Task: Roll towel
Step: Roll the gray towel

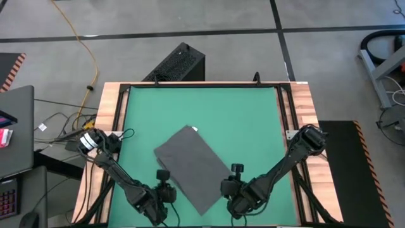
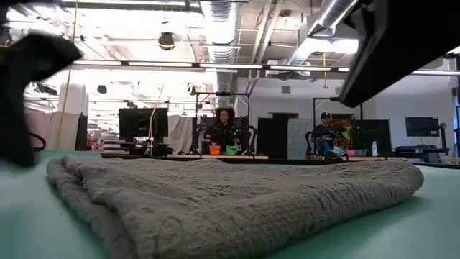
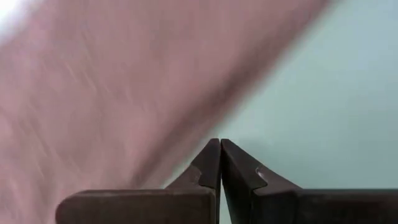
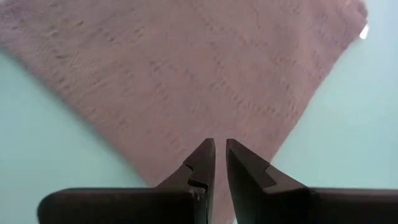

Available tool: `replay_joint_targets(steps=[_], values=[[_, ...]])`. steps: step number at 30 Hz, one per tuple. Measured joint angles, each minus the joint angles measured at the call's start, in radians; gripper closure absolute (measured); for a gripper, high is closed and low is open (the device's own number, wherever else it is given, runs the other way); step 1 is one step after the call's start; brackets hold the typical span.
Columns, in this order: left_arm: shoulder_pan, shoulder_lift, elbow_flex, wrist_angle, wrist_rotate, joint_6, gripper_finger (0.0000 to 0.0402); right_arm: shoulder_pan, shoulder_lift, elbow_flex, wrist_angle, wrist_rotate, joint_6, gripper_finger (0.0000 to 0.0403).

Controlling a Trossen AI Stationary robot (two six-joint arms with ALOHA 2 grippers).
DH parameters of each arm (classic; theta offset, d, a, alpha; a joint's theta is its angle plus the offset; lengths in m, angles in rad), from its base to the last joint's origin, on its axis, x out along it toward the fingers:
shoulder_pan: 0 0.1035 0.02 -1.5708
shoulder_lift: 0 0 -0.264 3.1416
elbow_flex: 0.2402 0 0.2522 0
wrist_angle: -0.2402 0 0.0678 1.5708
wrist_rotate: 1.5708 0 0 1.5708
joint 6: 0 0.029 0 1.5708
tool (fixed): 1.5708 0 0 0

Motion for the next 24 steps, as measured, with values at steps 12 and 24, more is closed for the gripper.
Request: replay_joint_targets(steps=[12, 24], values=[[0.019, -0.007, 0.001, 0.238, -0.038, 0.413, 0.0359, 0.010, 0.000, 0.000, 0.049, -0.068, -0.190, 0.0332], [0.015, -0.007, 0.156, 0.316, -0.068, 0.547, 0.0281, 0.039, 0.002, -0.144, 0.358, -0.137, -0.560, 0.0181]])
